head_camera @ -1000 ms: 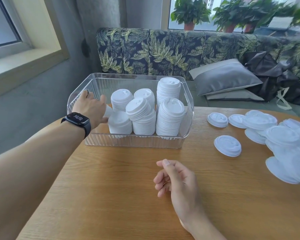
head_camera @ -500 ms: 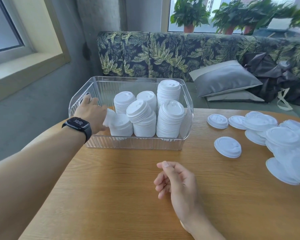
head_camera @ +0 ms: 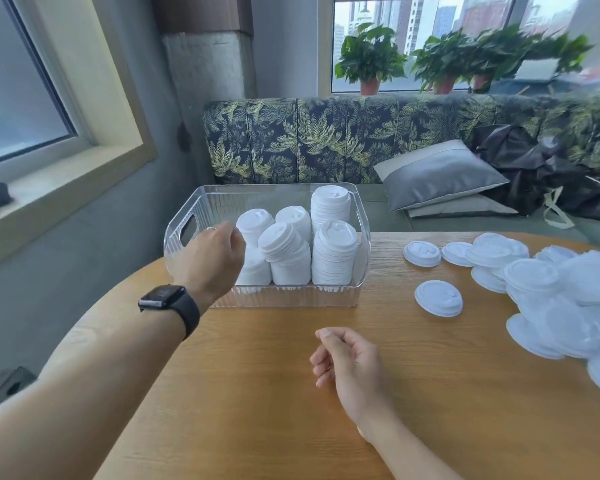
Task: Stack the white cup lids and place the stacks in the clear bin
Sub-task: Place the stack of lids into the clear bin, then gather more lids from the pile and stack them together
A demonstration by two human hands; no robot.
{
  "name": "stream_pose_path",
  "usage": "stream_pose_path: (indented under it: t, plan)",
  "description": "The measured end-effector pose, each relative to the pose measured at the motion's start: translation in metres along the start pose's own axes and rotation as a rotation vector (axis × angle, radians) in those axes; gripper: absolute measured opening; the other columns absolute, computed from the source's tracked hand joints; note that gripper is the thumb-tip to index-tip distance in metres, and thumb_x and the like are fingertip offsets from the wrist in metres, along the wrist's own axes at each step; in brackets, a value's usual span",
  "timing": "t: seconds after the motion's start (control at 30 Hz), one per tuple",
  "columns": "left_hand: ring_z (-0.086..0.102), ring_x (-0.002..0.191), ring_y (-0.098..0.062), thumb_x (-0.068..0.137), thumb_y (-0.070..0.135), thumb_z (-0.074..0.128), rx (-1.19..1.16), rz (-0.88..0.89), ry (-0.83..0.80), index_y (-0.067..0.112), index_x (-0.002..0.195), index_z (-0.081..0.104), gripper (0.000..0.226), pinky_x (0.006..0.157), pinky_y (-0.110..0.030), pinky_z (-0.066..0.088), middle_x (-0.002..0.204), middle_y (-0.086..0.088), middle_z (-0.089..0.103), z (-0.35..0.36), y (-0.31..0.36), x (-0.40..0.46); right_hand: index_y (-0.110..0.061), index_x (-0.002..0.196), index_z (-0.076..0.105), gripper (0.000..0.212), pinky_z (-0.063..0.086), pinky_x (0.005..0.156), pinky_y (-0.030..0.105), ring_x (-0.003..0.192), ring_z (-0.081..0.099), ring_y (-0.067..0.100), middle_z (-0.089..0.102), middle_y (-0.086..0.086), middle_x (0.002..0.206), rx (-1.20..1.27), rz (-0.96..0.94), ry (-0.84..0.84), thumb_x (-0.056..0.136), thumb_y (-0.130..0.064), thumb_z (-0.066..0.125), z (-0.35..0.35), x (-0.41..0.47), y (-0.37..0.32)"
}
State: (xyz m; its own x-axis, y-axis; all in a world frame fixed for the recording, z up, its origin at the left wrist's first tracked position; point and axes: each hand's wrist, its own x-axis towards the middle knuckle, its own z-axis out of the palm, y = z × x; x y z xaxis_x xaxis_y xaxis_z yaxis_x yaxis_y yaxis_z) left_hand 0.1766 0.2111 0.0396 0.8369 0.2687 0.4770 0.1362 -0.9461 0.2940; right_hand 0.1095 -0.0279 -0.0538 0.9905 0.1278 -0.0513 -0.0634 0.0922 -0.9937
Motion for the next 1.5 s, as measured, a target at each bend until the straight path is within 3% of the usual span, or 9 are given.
stream_pose_path:
  t: [0.17,0.4,0.53,0.7,0.93,1.03,1.17,1.3,1.5]
  plan:
    - [0.043,0.057,-0.018,0.106,0.034,0.046,-0.273,-0.036,0.001,0.018,0.066,0.04,0.043,0.051,-0.036,0.025,0.06,0.004,0.048,-0.002,0.057,-0.065,-0.014,0.092,0.074,0.013,0.052,0.053,0.032,0.06,0.062,0.013,0.072,0.004,0.069,-0.094,-0.01,0.103,0.1,-0.017,0.065,-0.023,-0.008,0.001]
    - [0.038,0.055,-0.023,0.106,0.042,0.044,-0.321,0.022,-0.171,0.022,0.059,0.031,0.052,0.054,-0.036,0.03,0.052,0.005,0.038,0.024,0.117,-0.15,-0.022,0.082,0.073,0.017,0.056,0.062,0.034,0.064,0.065,0.013,0.071,-0.003,0.067,-0.243,-0.063,0.33,0.097,-0.017,0.065,-0.093,-0.031,-0.008]
    - [0.041,0.051,-0.022,0.107,0.046,0.036,-0.334,0.063,-0.252,0.02,0.064,0.035,0.05,0.051,-0.035,0.034,0.053,0.003,0.042,0.044,0.136,-0.183,-0.027,0.082,0.07,0.017,0.045,0.066,0.015,0.075,0.064,0.004,0.07,-0.009,0.075,-0.393,-0.092,0.377,0.097,-0.022,0.065,-0.13,-0.043,-0.008]
    - [0.058,0.072,-0.035,0.108,0.051,0.032,-0.318,0.05,-0.339,0.022,0.074,0.036,0.045,0.062,-0.041,0.044,0.066,0.0,0.056,0.061,0.156,-0.197,-0.027,0.082,0.069,0.018,0.042,0.065,0.007,0.077,0.06,-0.004,0.07,-0.01,0.078,-0.482,-0.107,0.419,0.096,-0.018,0.065,-0.161,-0.05,-0.008]
    - [0.061,0.09,-0.021,0.101,0.034,0.059,-0.347,0.245,-0.25,0.023,0.099,0.059,0.011,0.074,-0.036,0.05,0.095,0.007,0.06,0.091,0.179,-0.179,-0.023,0.107,0.065,0.014,0.049,0.095,0.029,0.102,0.059,0.011,0.058,-0.014,0.106,-0.65,-0.19,0.422,0.096,-0.015,0.062,-0.175,-0.02,-0.003]
    - [0.059,0.114,-0.022,0.093,0.032,0.068,-0.316,0.331,-0.254,0.02,0.123,0.061,0.032,0.097,-0.037,0.05,0.123,0.003,0.06,0.115,0.189,-0.162,-0.02,0.118,0.063,0.022,0.045,0.099,0.029,0.113,0.055,0.017,0.055,-0.01,0.115,-0.723,-0.203,0.423,0.096,-0.016,0.062,-0.178,0.004,-0.002]
    - [0.032,0.148,-0.016,0.093,0.049,0.064,-0.343,0.305,-0.342,0.023,0.151,0.04,0.068,0.121,-0.029,0.028,0.16,0.003,0.038,0.137,0.208,-0.13,-0.016,0.124,0.059,0.03,0.034,0.099,0.02,0.124,0.049,0.016,0.054,-0.003,0.127,-0.746,-0.225,0.459,0.094,-0.014,0.064,-0.179,0.042,-0.005]
    - [0.025,0.154,-0.018,0.087,0.064,0.065,-0.4,0.253,-0.402,0.023,0.159,0.028,0.091,0.124,-0.032,0.025,0.165,0.0,0.033,0.155,0.226,-0.098,-0.017,0.127,0.057,0.034,0.042,0.101,0.03,0.125,0.051,0.02,0.056,-0.002,0.131,-0.745,-0.26,0.484,0.094,-0.021,0.063,-0.176,0.082,-0.004]
    - [0.036,0.146,-0.022,0.085,0.051,0.071,-0.394,0.245,-0.468,0.023,0.159,0.026,0.091,0.116,-0.035,0.033,0.151,-0.001,0.052,0.184,0.24,-0.059,-0.018,0.136,0.054,0.036,0.043,0.104,0.034,0.127,0.05,0.018,0.056,-0.002,0.135,-0.714,-0.244,0.484,0.101,-0.028,0.055,-0.173,0.129,-0.006]
